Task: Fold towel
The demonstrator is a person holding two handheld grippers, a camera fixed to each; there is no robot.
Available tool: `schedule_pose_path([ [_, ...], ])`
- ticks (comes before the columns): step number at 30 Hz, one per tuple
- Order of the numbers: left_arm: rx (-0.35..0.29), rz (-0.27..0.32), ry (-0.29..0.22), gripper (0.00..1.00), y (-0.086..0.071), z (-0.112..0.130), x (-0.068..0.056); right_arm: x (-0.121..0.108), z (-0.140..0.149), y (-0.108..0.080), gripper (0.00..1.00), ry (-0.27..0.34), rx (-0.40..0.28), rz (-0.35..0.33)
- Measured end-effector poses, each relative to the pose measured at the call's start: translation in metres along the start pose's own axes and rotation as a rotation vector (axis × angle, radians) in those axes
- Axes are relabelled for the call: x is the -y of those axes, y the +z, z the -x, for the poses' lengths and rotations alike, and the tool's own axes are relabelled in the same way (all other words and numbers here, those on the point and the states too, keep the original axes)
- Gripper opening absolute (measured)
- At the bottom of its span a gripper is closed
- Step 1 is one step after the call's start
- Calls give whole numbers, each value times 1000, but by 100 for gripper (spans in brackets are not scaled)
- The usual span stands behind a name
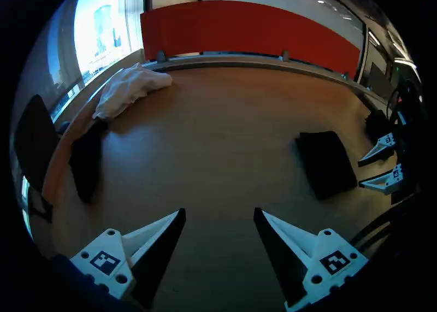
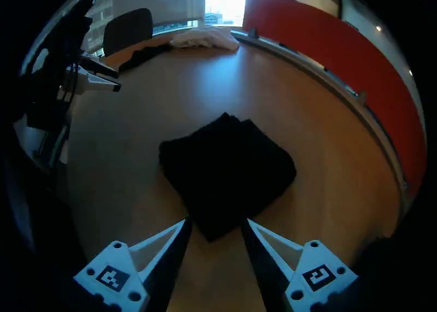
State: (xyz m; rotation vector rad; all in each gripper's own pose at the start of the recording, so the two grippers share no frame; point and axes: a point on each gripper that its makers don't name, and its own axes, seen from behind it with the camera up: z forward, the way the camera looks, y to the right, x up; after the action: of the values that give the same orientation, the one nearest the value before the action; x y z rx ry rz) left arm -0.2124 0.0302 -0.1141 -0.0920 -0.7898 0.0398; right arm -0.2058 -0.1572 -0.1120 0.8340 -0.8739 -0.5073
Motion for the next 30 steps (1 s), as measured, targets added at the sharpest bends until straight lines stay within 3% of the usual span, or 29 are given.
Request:
schedule_pose_path([
  [10,0,1,5,93,1,0,0,2,20,7,67,33,34,3],
  [19,-3,2,9,92,2,-2,0,2,26,11,52,63,42,7],
  [30,-4,2,11,92,1,-2,0,3,31,13,9,80,47,5],
])
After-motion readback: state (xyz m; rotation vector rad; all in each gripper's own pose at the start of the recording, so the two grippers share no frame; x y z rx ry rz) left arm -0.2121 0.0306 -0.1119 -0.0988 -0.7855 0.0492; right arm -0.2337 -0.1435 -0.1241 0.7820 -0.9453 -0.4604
